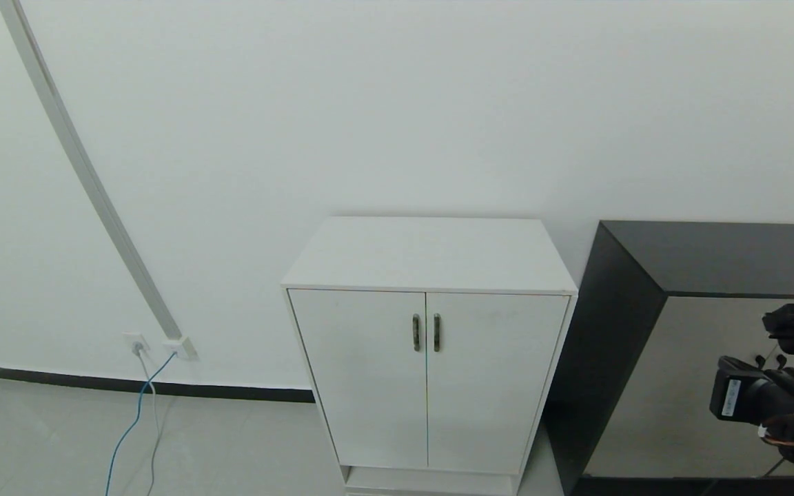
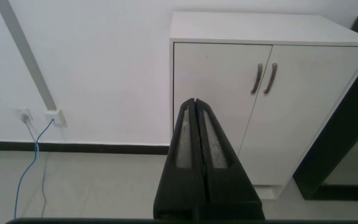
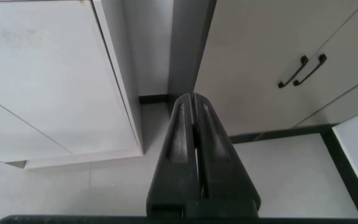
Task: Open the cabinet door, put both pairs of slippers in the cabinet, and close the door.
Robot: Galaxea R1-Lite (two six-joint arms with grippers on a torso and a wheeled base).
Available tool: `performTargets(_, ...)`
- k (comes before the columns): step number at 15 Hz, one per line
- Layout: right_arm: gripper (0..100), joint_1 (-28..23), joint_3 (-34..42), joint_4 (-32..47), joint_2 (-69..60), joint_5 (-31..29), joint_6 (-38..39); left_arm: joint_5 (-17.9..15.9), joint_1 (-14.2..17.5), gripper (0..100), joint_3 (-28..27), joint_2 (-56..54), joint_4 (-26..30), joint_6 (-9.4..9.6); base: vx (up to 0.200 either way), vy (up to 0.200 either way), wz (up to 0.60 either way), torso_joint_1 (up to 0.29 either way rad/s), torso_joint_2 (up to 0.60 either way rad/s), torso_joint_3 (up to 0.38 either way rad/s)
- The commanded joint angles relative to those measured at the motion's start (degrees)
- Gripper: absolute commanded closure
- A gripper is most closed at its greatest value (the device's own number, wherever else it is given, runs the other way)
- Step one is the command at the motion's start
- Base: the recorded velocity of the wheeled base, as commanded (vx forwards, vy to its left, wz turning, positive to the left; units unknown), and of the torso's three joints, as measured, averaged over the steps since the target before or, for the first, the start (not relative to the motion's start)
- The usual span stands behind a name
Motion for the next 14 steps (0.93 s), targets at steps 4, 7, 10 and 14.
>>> performTargets(4,100,-0.2,4.4,0.2,-6.3,0.1,-0.3,0.0,0.0,100,0.0,0.0,-0.1,-0.06,0.000,0.000,0.00,0.000,0.00,0.000)
performTargets(7,100,-0.2,6.3,0.2,-8.0,0.1,-0.6,0.0,0.0,100,0.0,0.1,-0.1,-0.06,0.000,0.000,0.00,0.000,0.00,0.000)
performTargets(10,100,-0.2,9.1,0.2,-11.5,0.1,-0.7,0.0,0.0,100,0.0,0.0,-0.1,-0.06,0.000,0.000,0.00,0.000,0.00,0.000)
performTargets(14,100,-0.2,10.0,4.4,-16.6,0.1,-1.4,0.0,0.0,100,0.0,0.0,-0.1,-0.06,0.000,0.000,0.00,0.000,0.00,0.000)
